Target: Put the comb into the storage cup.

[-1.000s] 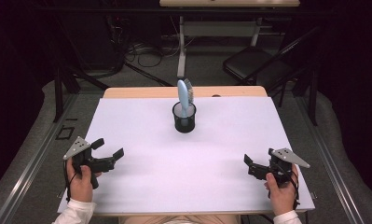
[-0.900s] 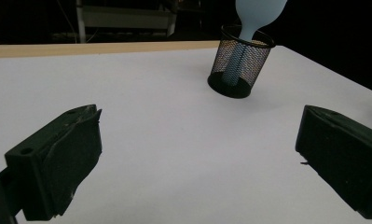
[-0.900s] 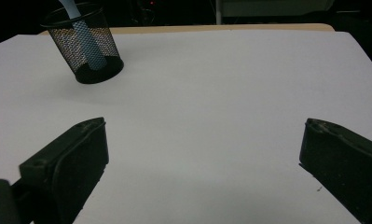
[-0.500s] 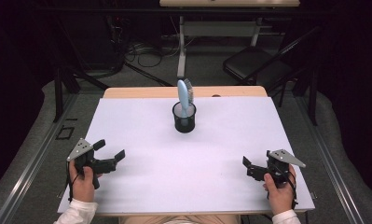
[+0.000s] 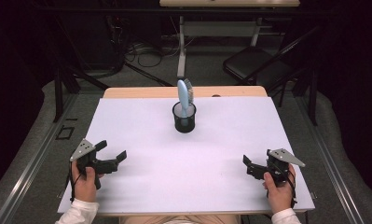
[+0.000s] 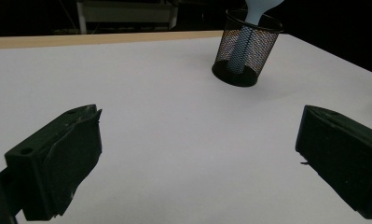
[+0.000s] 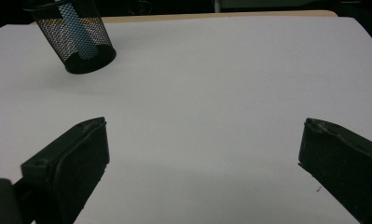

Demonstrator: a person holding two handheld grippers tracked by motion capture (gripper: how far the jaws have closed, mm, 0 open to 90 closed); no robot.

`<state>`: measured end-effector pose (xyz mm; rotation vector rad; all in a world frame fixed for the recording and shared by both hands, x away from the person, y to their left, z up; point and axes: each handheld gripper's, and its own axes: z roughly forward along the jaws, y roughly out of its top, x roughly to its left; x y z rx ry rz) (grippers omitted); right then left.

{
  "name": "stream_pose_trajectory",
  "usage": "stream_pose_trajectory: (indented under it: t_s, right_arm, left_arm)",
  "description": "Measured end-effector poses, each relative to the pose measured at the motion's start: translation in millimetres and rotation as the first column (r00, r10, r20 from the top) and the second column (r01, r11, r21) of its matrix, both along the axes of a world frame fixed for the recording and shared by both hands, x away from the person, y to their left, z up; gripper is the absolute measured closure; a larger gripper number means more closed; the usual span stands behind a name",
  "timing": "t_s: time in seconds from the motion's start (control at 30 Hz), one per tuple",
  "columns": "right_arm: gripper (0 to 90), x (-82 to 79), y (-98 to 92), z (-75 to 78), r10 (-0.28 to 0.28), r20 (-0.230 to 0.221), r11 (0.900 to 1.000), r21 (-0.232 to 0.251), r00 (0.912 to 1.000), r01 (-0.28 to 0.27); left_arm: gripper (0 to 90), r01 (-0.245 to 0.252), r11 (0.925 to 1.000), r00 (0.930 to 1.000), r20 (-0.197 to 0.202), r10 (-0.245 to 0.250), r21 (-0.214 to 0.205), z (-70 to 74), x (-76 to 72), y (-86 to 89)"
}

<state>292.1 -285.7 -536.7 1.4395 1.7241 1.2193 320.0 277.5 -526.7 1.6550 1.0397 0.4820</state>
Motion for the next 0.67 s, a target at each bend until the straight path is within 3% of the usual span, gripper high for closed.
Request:
stream_pose_trajectory:
  t_s: [0.43, 0.67]
  right_arm:
    - [1.7, 0.8, -3.4, -1.7, -0.012, -0.014, 0.9999, 0.012, 0.9998, 0.012]
    - [2.8, 2.4, -7.4, -4.5, -0.057, -0.039, 0.9983, 0.012, 0.9976, 0.058]
  left_arm:
    - [0.4, -0.003, 1.0, 1.0, -0.007, 0.003, -0.001, -1.8, 1.5, 0.1]
    - [0.4, -0.018, 0.9998, 0.9994, -0.028, 0.018, 0.009, -2.4, 3.3, 2.3]
